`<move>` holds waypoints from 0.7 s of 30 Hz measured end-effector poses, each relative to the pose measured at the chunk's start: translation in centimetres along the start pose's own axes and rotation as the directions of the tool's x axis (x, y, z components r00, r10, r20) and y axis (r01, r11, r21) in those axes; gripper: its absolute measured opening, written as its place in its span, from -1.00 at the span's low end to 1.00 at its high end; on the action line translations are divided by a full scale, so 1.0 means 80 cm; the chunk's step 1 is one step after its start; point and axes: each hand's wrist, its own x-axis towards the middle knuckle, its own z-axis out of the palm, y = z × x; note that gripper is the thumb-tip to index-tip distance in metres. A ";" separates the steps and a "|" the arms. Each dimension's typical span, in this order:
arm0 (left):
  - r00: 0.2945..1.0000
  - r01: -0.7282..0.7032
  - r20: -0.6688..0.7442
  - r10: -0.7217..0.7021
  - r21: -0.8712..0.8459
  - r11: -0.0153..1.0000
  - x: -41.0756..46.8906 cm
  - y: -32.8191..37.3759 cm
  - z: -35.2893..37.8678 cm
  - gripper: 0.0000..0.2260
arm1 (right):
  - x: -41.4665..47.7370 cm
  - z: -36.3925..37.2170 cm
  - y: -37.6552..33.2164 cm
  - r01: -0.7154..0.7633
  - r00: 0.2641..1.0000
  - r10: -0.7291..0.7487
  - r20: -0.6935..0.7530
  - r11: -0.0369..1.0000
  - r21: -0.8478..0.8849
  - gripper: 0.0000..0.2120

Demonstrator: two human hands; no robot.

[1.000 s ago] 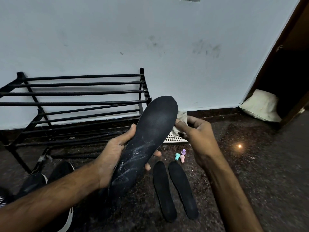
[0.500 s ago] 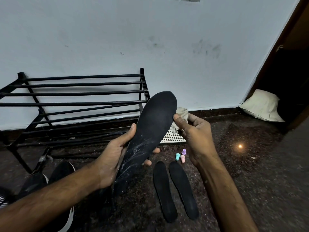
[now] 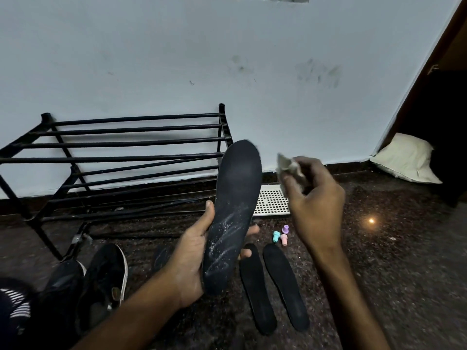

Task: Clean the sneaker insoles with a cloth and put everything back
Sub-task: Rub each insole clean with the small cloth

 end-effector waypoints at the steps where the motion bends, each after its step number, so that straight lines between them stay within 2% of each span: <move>1: 1.000 -0.008 -0.023 0.008 -0.001 1.000 0.000 -0.006 -0.003 -0.46 | -0.006 0.003 -0.010 0.081 0.995 -0.078 0.065 0.996 -0.046 -0.75; 3: 0.999 -0.014 -0.038 0.012 -0.064 0.998 -0.001 -0.016 -0.004 -0.45 | -0.020 0.018 -0.021 0.234 0.951 -0.186 0.248 0.955 -0.183 -0.77; 5: 1.000 -0.009 -0.007 0.008 -0.199 0.980 -0.006 -0.024 0.002 -0.46 | -0.036 0.032 -0.023 0.304 0.900 -0.170 0.401 0.905 -0.299 -0.79; 6: 1.000 0.000 0.011 0.002 -0.250 0.968 -0.008 -0.028 0.004 -0.47 | -0.043 0.038 -0.021 0.298 0.890 -0.140 0.433 0.899 -0.322 -0.79; 9: 1.000 -0.009 0.005 0.011 -0.348 0.937 -0.009 -0.043 0.002 -0.47 | -0.059 0.045 -0.019 0.228 0.901 -0.086 0.425 0.927 -0.297 -0.80; 13: 1.000 -0.012 0.015 0.019 -0.363 0.932 -0.009 -0.046 -0.004 -0.57 | -0.069 0.048 -0.026 0.210 0.876 -0.120 0.467 0.967 -0.146 -0.81; 15: 1.000 0.005 0.009 -0.002 -0.354 0.935 -0.008 -0.047 -0.007 -0.53 | -0.064 0.044 -0.023 0.235 0.864 -0.102 0.493 0.948 -0.216 -0.79; 18: 1.000 0.012 -0.019 -0.019 -0.294 0.956 -0.007 -0.050 -0.005 -0.46 | -0.050 0.031 -0.010 0.182 0.919 -0.028 0.393 0.916 -0.358 -0.78; 21: 1.000 0.022 -0.014 -0.028 -0.309 0.951 -0.003 -0.051 -0.009 -0.49 | -0.057 0.041 -0.017 0.144 0.933 -0.071 0.353 0.973 -0.182 -0.80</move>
